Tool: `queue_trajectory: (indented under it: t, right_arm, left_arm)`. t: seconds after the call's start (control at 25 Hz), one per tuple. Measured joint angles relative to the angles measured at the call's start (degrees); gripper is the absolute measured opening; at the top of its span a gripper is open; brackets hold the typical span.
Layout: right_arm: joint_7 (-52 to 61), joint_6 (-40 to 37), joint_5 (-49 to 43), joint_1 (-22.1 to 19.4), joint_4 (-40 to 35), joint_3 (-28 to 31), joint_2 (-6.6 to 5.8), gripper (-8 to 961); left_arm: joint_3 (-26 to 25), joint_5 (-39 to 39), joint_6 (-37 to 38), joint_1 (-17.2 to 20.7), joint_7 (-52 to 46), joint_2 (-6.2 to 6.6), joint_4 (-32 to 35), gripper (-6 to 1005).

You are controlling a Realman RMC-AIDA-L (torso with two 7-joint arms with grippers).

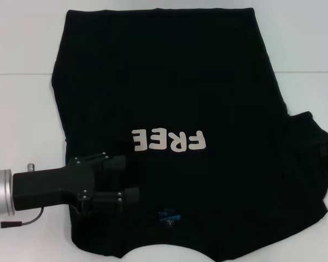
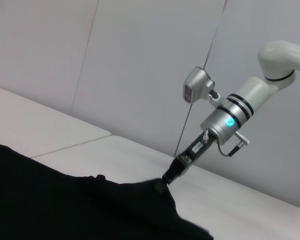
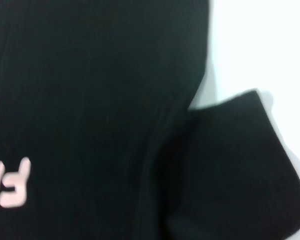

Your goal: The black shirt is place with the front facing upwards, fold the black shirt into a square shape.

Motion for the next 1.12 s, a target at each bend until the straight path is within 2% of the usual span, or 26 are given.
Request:
queue_trajectory:
  t: [0.24,0.4,0.88,1.12]
  right_arm:
    - [-5.29,-3.09,5.99,-0.70,-2.75,2.48,-0.65,36]
    - [-7.12,-3.13,6.11,1.48,-2.45,0.27,-0.18,37]
    - [-8.79,0.50,6.03,7.58,-2.03,-12.52,3.48,41]
    - [-11.68,0.47,6.09,8.54,-3.15,-17.25,5.85,43]
  left_arm:
    - [-0.09,0.00,-0.15,0.23,-0.14,-0.18,0.00,919]
    - [-0.09,0.01,-0.18,0.08,-0.26,-0.25,0.00,919]
    - [-0.08,0.06,-0.20,0.00,-0.96,-0.37,0.00,917]
    - [-0.08,0.05,-0.19,0.10,-0.99,-0.35,0.00,917]
